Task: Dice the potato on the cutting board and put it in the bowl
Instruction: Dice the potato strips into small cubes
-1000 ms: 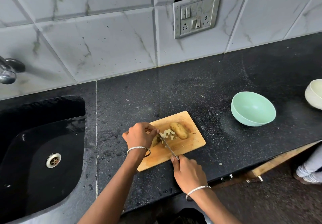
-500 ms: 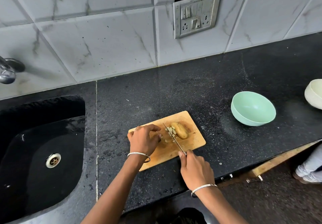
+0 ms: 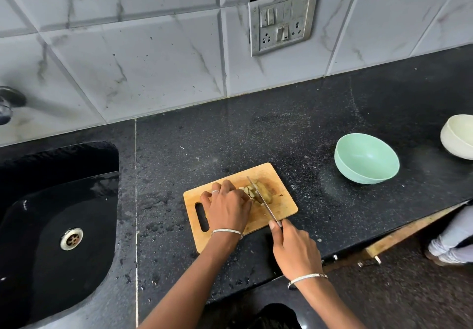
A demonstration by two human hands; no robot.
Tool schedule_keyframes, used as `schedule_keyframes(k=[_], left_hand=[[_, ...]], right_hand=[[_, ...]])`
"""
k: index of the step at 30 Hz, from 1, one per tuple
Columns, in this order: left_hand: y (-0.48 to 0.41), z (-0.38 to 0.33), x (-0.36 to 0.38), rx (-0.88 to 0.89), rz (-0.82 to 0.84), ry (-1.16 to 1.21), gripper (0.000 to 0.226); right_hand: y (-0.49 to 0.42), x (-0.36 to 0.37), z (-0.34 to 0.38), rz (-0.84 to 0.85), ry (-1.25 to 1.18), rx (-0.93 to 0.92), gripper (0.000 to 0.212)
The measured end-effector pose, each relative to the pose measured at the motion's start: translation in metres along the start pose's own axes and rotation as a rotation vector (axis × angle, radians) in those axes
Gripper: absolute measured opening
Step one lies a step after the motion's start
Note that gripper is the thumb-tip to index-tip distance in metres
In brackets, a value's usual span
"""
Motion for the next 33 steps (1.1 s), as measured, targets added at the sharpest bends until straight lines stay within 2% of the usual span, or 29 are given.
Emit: schedule_keyframes(k=[9,14,20,28,33], left_hand=[[-0.01,-0.003,0.002,0.067,0.068,-0.062,0.018],[-0.007,0.009,0.002,0.116,0.005,-0.177,0.023],[-0.011,0.025,-0.002,0.042,0.021,0.001,0.016],[-0.006,0.027,-0.009,0.069,0.115,0.013,0.015],[-0.005,0.024,-0.004,0.061,0.079,0.067,0.011]], right_hand=[[0.005,0.003,-0.004,0.012,-0.046,-0.011,0.036],[0.007,0.002,-0.004,0.017,-0.064,-0.029,0.036],[0.007,0.007,-0.004,0.066,-0.038,-0.04,0.034],[0.009,0.01,-0.007,0.066,-0.047,-0.065,0.036],[0.008,0.013,-0.008,0.097,-0.055,-0.059,0.037]])
Point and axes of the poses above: each hand's wrist, its own y-axis away from the middle knuckle, its own x-axis out of the palm, z = x × y, the point moved 3 cm from there along -y, towards the middle knuckle, and after that the axes turned 1 degree about -x, right-handed, at the moved point
